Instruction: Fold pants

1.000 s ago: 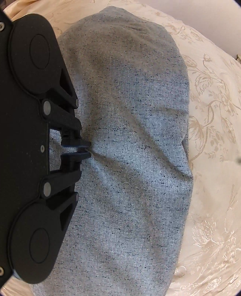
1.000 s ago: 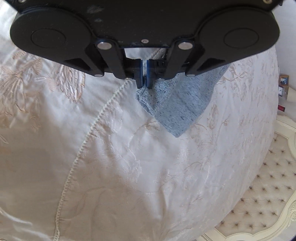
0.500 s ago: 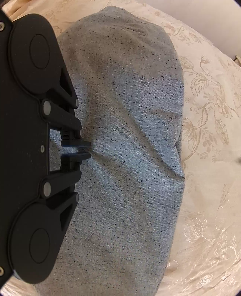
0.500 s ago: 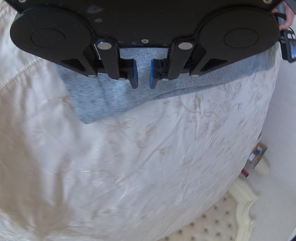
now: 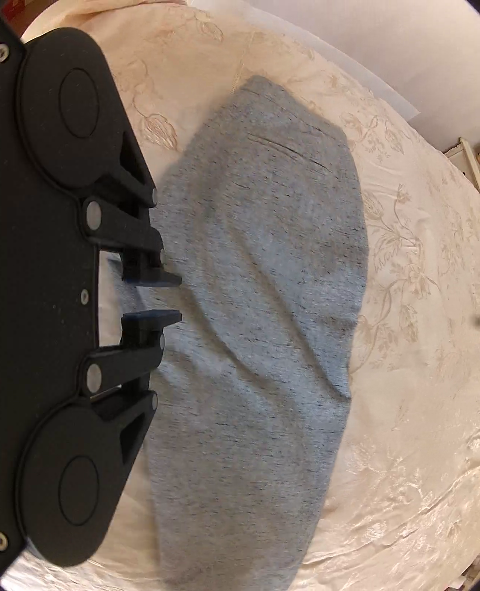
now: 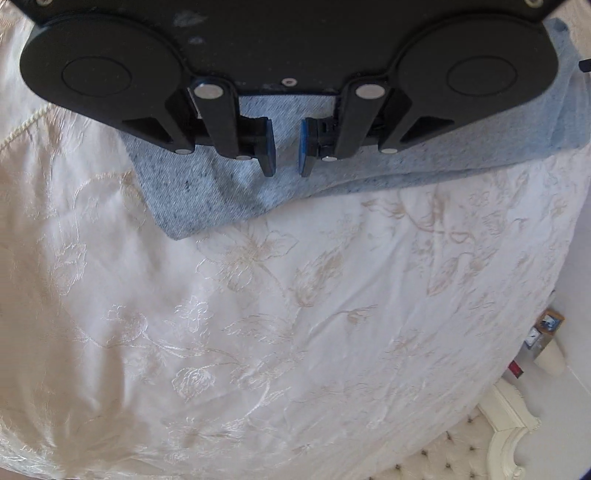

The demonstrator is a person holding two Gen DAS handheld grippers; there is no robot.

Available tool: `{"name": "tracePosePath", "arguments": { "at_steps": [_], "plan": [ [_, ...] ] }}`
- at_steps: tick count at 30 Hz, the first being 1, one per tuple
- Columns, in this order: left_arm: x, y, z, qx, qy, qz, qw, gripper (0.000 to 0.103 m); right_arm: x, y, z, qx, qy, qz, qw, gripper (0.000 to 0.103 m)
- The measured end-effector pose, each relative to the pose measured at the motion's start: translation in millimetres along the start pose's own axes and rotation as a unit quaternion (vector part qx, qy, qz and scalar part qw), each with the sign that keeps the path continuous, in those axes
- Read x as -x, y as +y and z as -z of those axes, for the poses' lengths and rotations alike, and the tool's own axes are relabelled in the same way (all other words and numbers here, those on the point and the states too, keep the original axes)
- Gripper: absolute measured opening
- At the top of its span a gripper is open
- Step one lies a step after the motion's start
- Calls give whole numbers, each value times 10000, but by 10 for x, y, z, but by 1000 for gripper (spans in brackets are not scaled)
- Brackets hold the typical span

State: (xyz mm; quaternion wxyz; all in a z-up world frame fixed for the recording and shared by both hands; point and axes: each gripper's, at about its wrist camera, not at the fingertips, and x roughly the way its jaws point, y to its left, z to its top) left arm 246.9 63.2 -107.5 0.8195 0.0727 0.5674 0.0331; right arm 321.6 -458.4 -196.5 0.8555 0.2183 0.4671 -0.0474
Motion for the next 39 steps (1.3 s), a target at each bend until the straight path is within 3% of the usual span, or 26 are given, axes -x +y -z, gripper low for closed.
{"name": "tracePosePath", "arguments": {
  "at_steps": [7, 16, 18, 20, 24, 27, 30, 33, 36, 39],
  "plan": [
    [-149, 61, 393, -331, 155, -49, 9993, 32, 278, 353, 656, -155, 275, -475, 9984, 18],
    [-283, 167, 378, -121, -173, -80, 9997, 32, 430, 943, 1235, -270, 674, -665, 9951, 18],
    [-418, 144, 330, -319, 45, -425, 9986, 36, 448, 1080, 1267, -188, 695, -689, 9950, 18],
    [-641, 148, 334, -527, 441, -1022, 9924, 36, 452, 1187, 1284, -152, 689, -716, 9949, 18],
    [-706, 385, 389, 90, 647, -519, 9965, 35, 434, 1387, 1321, -124, 702, -652, 9953, 18],
    [-565, 391, 391, -296, 832, -62, 9961, 29, 392, 1514, 1273, -97, 698, -642, 9954, 18],
    [-206, 418, 336, -800, 363, 465, 9950, 30, 351, 1629, 1205, 12, 665, -631, 9958, 19],
    [74, 429, 94, -1102, -239, 1049, 9881, 31, 196, 1773, 1082, 63, 614, -665, 9959, 19],
    [35, 349, -345, -1128, -580, 1222, 9844, 31, 35, 1923, 961, 156, 565, -696, 9959, 19],
    [-236, 214, -776, -965, -660, 1395, 9833, 31, -146, 2071, 876, 270, 565, -684, 9957, 19]
  ]
}}
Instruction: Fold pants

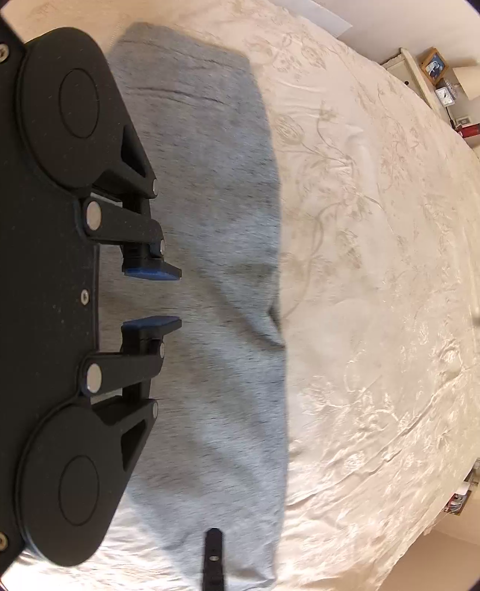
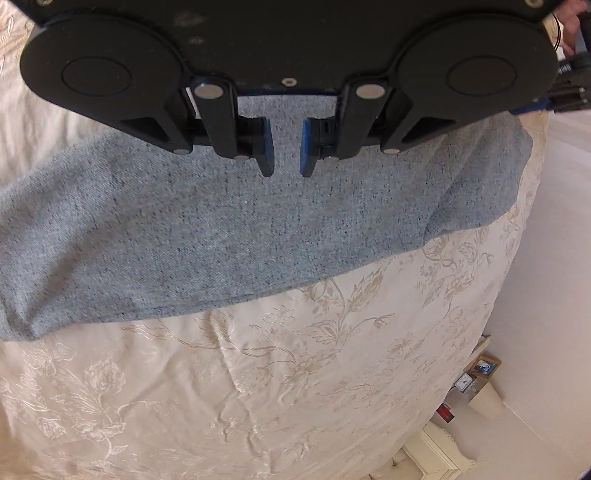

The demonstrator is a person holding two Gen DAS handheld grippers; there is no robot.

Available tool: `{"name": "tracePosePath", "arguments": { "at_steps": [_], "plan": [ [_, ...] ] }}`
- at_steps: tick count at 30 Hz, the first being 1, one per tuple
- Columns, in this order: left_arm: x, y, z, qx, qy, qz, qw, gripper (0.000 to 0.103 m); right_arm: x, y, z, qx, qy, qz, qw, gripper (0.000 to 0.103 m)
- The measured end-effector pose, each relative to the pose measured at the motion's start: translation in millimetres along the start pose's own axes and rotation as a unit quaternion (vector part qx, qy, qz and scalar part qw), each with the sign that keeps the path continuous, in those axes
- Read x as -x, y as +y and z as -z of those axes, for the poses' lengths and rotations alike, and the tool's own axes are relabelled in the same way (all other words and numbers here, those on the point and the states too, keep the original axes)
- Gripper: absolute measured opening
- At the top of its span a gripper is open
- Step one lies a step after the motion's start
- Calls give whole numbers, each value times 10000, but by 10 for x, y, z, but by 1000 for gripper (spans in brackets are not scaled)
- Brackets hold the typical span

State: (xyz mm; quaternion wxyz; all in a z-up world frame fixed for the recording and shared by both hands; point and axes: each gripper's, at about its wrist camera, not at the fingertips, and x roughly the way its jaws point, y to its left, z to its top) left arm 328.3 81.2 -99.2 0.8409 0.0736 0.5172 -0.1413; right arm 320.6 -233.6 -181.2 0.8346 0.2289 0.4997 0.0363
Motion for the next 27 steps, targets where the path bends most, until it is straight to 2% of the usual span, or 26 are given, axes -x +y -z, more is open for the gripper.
{"name": "tracePosePath", "arguments": {
  "at_steps": [4, 5, 7, 9, 10, 11, 14, 17, 21, 24, 27],
  "plan": [
    [-538, 48, -313, 178, 250, 401, 9987, 31, -244, 113, -113, 40, 74, 37, 10000, 19],
    [-655, 49, -358, 170, 286, 356, 9988, 32, -290, 126, -128, 49, 100, 39, 9999, 19],
    [-811, 134, -414, 238, 222, -73, 9994, 34, -375, 140, -145, 108, 142, 64, 9998, 19],
    [-979, 357, -454, 586, 335, -459, 9967, 31, -461, 121, -163, 202, 176, 177, 9995, 19],
    [-1054, 481, -450, 810, 446, -439, 9948, 28, -481, 84, -171, 210, 175, 268, 9993, 19],
    [-1111, 603, -429, 1021, 530, -290, 9929, 21, -497, 21, -173, 184, 176, 383, 9989, 19],
    [-1106, 737, -354, 1169, 476, 7, 9920, 20, -508, -232, -197, -29, 158, 739, 9971, 16],
    [-1044, 648, -284, 850, 370, -116, 9956, 20, -448, -486, -204, -312, 48, 1300, 9910, 15],
    [-1013, 469, -201, 470, 307, -405, 9976, 20, -219, -596, -204, -392, -179, 1303, 9905, 19],
    [-990, 411, -187, 543, 324, -545, 9965, 20, -100, -706, -199, -235, -233, 1322, 9907, 19],
    [-926, 351, -193, 724, 369, -727, 9940, 20, -53, -1082, -224, -373, -164, 1531, 9874, 18]
  ]
}}
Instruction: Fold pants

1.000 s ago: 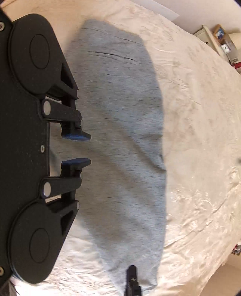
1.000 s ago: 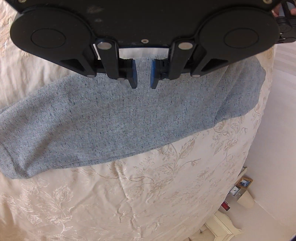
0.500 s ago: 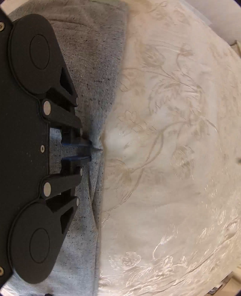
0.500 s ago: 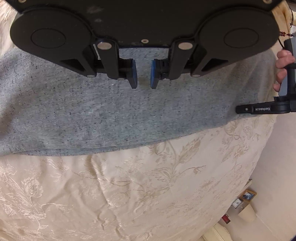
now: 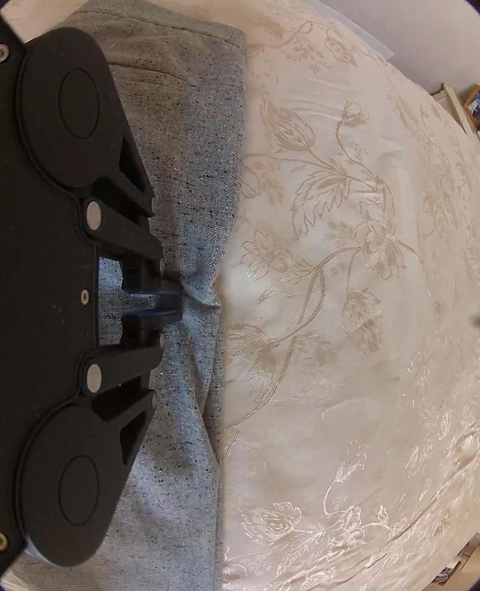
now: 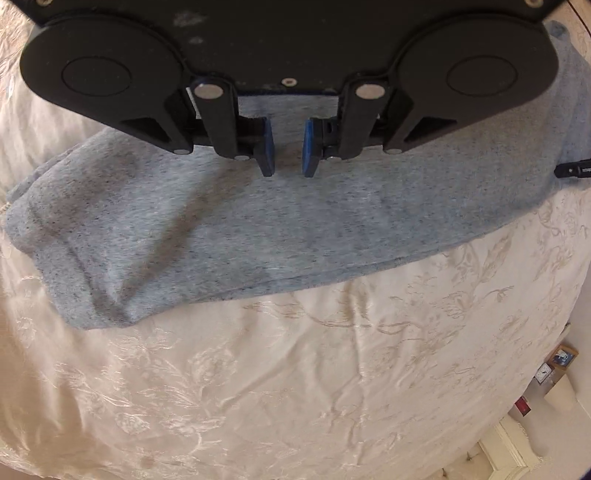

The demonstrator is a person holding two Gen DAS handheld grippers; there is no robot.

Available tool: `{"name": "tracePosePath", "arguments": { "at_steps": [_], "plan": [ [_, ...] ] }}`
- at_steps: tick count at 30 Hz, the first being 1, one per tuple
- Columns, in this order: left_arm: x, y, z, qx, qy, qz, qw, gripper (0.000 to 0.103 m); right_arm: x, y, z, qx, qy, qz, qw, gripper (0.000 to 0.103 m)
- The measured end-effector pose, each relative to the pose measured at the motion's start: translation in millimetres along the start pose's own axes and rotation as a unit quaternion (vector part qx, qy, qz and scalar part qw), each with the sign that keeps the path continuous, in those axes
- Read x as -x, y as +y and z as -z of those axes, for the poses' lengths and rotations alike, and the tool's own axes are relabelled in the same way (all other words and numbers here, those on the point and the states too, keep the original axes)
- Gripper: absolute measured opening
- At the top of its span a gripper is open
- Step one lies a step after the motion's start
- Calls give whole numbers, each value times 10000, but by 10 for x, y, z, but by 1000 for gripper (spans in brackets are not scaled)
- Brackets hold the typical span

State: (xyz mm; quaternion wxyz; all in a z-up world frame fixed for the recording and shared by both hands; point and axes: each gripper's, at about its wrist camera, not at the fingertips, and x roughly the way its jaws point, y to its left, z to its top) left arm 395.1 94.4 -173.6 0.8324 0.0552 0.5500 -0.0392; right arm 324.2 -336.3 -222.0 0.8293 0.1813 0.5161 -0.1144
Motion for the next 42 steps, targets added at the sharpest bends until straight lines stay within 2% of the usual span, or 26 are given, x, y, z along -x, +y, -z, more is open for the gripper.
{"name": "tracePosePath", "arguments": {
  "at_steps": [1, 3, 6, 9, 11, 13, 17, 20, 23, 24, 25, 26, 27, 28, 29, 30, 31, 32, 35, 38, 42],
  "plan": [
    [37, -21, 6, 64, 5, -94, 9999, 20, -25, -162, -28, -146, 34, 80, 9999, 17],
    [162, -57, 23, 191, -43, -291, 9994, 20, -41, -572, -83, -575, 61, 149, 9982, 6],
    [414, -110, 39, 398, -168, -480, 9979, 20, 73, -1073, -152, -1035, -29, 462, 9936, 5],
    [650, -288, 76, 423, -261, -540, 9973, 20, 292, -1447, -223, -1229, -235, 401, 9913, 10],
    [825, -455, 122, 402, -318, -451, 9977, 20, 439, -1645, -271, -1219, -461, 475, 9903, 23],
    [924, -653, 149, 365, -323, -337, 9982, 20, 533, -1856, -319, -1240, -599, 440, 9895, 30],
    [1042, -1156, 280, 309, -179, 28, 9994, 21, 489, -2262, -409, -1512, -281, -251, 9878, 33],
    [1064, -1597, 380, -54, -70, 215, 9997, 21, 420, -2320, -421, -1407, -55, -753, 9872, 33],
    [1066, -2018, 460, -509, -30, 273, 9983, 21, 310, -2275, -396, -1189, 202, -851, 9890, 33],
    [1065, -2139, 478, -627, -5, 310, 9976, 21, 295, -2220, -395, -1055, 243, -909, 9900, 29],
    [1060, -2266, 493, -743, 19, 370, 9965, 21, 330, -2180, -400, -907, 214, -955, 9911, 14],
    [1052, -2371, 498, -827, 35, 416, 9957, 21, 388, -2143, -411, -803, 117, -1071, 9909, 8],
    [1042, -2479, 507, -894, 53, 447, 9950, 21, 465, -2140, -409, -831, -11, -1193, 9894, 8],
    [1034, -2580, 518, -955, 83, 476, 9943, 21, 547, -2169, -391, -1018, -168, -1318, 9859, 8],
    [1022, -2669, 526, -1002, 117, 509, 9936, 21, 603, -2228, -362, -1306, -270, -1347, 9819, 14],
    [1011, -2743, 532, -1029, 147, 537, 9931, 21, 610, -2284, -323, -1585, -310, -1246, 9790, 16],
    [1012, -2803, 537, -1038, 167, 568, 9928, 21, 617, -2320, -274, -1785, -293, -1171, 9765, 26],
    [1018, -2866, 550, -1040, 186, 604, 9926, 21, 615, -2349, -216, -1926, -250, -1183, 9738, 30],
    [1024, -2992, 573, -1091, 239, 641, 9917, 21, 580, -2384, -18, -2065, -50, -1447, 9677, 33],
    [1043, -3056, 604, -1176, 250, 560, 9912, 21, 520, -2340, 153, -2109, 33, -1479, 9663, 34],
    [1055, -3069, 621, -1214, 282, 438, 9912, 21, 380, -2364, 231, -2500, 58, -1698, 9532, 35]
  ]
}}
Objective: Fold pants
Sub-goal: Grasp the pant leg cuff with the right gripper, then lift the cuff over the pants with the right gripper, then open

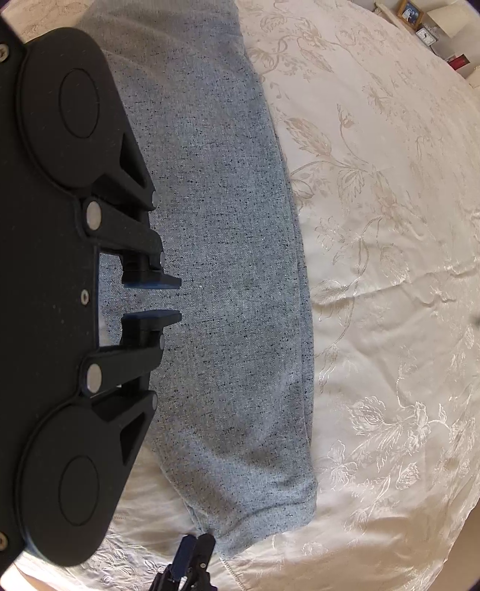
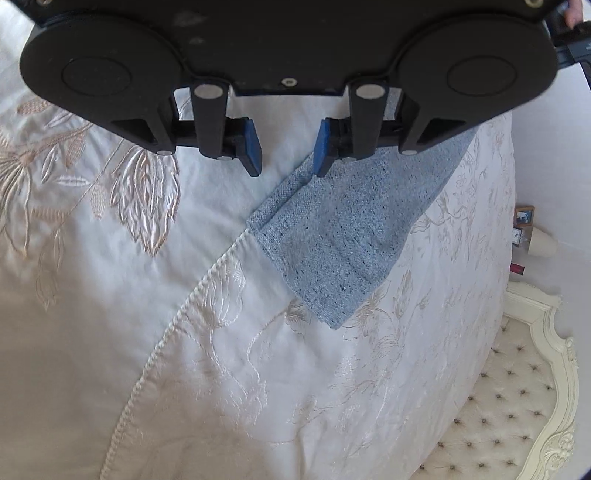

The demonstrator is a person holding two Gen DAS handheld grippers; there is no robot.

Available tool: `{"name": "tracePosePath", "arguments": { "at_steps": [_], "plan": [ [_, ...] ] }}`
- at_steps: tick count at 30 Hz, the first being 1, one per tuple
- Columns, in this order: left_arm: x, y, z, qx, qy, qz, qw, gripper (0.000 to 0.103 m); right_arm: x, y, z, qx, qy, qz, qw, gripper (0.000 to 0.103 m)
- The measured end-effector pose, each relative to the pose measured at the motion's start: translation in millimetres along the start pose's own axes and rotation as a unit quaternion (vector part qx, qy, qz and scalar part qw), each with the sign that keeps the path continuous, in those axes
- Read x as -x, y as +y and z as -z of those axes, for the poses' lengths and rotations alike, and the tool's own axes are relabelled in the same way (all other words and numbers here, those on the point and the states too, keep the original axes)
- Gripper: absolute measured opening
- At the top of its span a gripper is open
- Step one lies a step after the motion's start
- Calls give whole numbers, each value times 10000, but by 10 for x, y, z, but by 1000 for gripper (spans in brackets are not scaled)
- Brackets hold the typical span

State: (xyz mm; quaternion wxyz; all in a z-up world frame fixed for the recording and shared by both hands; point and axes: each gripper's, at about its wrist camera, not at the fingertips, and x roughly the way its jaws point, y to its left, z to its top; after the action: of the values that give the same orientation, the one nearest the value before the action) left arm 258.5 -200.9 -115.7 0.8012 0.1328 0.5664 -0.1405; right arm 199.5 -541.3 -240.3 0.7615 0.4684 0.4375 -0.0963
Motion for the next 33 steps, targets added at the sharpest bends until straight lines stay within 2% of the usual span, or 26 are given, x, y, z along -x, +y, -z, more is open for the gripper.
{"name": "tracePosePath", "arguments": {
  "at_steps": [4, 8, 14, 15, 16, 17, 23, 26, 29, 33],
  "plan": [
    [4, 5, -8, 64, 46, -76, 9999, 21, -62, -44, -121, -207, -175, -165, 9995, 36],
    [-2, -39, -46, 33, 20, -103, 9999, 21, -168, -108, -313, -505, -130, -244, 9983, 36],
    [-145, -225, -280, -153, -131, -43, 9998, 21, -251, -155, -419, -484, -107, -375, 9981, 36],
    [-202, -255, -349, -162, -135, -67, 9998, 21, -242, -134, -419, -379, -93, -412, 9984, 34],
    [-263, -276, -420, -152, -134, -78, 9998, 21, -232, -107, -420, -268, -55, -405, 9988, 27],
    [-335, -288, -503, -121, -130, -44, 9998, 21, -224, -76, -423, -137, -1, -371, 9992, 12],
    [-878, -300, -946, 182, 174, 0, 9997, 22, -40, 145, -444, 170, -88, -502, 9986, 12],
    [-1131, -308, -1013, 183, 450, -69, 9988, 20, 31, 274, -456, 382, -101, -527, 9978, 12],
    [-1019, -312, -1015, 118, 349, -44, 9993, 21, 114, 354, -462, 517, -87, -586, 9969, 12],
    [-584, -187, -882, 246, 1, 70, 9997, 22, 172, 448, -465, 626, -103, -555, 9964, 12]
  ]
}}
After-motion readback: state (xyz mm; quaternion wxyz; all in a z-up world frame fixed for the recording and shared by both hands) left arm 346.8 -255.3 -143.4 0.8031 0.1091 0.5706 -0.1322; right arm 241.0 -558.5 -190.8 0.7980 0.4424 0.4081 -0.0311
